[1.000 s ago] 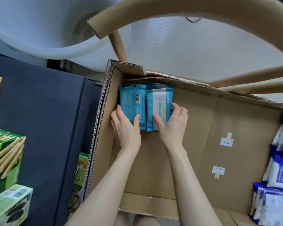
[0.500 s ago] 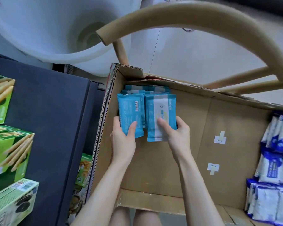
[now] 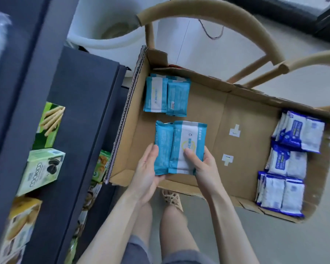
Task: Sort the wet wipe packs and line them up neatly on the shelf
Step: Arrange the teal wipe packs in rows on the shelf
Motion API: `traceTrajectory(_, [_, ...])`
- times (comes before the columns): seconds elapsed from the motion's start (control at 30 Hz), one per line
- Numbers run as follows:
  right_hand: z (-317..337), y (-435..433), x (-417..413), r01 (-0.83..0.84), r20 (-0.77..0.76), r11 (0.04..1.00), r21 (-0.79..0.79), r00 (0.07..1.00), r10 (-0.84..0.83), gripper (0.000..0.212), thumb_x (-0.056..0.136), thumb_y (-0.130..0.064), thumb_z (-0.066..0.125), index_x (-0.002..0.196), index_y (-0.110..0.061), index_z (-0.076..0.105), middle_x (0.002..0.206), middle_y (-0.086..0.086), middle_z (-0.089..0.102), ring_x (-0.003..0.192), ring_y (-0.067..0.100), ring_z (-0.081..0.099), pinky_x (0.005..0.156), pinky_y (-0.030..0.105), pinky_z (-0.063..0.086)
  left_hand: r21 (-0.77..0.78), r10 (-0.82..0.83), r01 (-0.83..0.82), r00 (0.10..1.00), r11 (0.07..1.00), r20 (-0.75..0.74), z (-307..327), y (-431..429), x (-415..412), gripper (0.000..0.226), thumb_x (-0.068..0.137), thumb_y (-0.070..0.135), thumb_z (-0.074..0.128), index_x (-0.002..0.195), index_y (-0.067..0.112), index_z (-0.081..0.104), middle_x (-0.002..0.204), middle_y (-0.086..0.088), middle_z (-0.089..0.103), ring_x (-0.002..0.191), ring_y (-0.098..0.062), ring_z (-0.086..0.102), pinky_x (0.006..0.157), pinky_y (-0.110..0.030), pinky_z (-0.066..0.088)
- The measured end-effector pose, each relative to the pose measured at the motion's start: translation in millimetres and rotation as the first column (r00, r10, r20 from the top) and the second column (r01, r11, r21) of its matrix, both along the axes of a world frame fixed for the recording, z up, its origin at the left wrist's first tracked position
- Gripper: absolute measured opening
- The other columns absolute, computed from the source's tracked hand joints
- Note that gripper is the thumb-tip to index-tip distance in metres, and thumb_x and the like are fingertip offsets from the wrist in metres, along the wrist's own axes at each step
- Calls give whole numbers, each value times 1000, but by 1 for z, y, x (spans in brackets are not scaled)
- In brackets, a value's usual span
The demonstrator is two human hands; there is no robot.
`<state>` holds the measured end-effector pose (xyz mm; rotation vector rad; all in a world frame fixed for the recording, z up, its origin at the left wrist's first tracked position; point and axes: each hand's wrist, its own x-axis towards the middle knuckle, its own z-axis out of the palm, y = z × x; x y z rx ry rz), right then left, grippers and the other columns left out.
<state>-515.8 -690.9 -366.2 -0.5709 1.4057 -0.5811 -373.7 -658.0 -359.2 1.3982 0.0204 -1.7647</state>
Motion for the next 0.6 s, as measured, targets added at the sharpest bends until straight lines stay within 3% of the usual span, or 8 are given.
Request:
traceTrajectory(0.1, [15, 29, -15, -64, 22, 998, -13, 998, 64, 28, 91, -18, 59, 117, -8, 57, 110, 7, 70, 95, 20, 68, 72, 27, 55, -31, 21, -23, 998, 999, -58, 12, 35, -12, 29, 100, 26, 39, 126, 21, 52, 124, -5, 64, 114, -23, 61, 91, -40, 50])
traceTrajectory(0.27, [44, 81, -45, -187, 51, 980, -69, 980, 191, 26, 91, -17, 60, 117, -10, 57, 111, 7, 70, 99, 25, 67, 81, 37, 55, -110, 124, -132, 989, 985, -83, 40, 108, -42, 38, 92, 26, 51, 127, 10, 54, 125, -11, 63, 116, -24, 60, 94, -34, 51])
traceTrajectory(0.37, [73, 109, -58, -267, 79, 956, -124, 958, 277, 28, 90, -18, 62, 116, -10, 58, 112, 9, 69, 100, 28, 66, 86, 46, 52, -163, 166, -167, 986, 972, -16, 62, 156, -57, 48, 87, 31, 65, 123, 1, 57, 121, -17, 63, 111, -30, 60, 91, -36, 50])
traceTrajectory(0.5, [115, 137, -59, -352, 169, 917, -185, 908, 383, 33, 83, -22, 67, 113, -10, 60, 113, 13, 68, 98, 28, 64, 91, 53, 48, -199, 233, -207, 966, 958, 114, 107, 206, -63, 48, 60, 42, 80, 98, 14, 69, 88, -5, 60, 88, -21, 53, 80, -35, 41])
traceTrajectory(0.6, [149, 157, -45, -461, 203, 852, -249, 835, 511, 30, 84, -20, 70, 111, -9, 61, 113, 15, 68, 99, 30, 64, 94, 54, 47, -180, 319, -277, 904, 944, 283, 144, 238, -58, 76, 46, 47, 84, 107, 11, 59, 84, 3, 67, 74, -13, 61, 63, -25, 45])
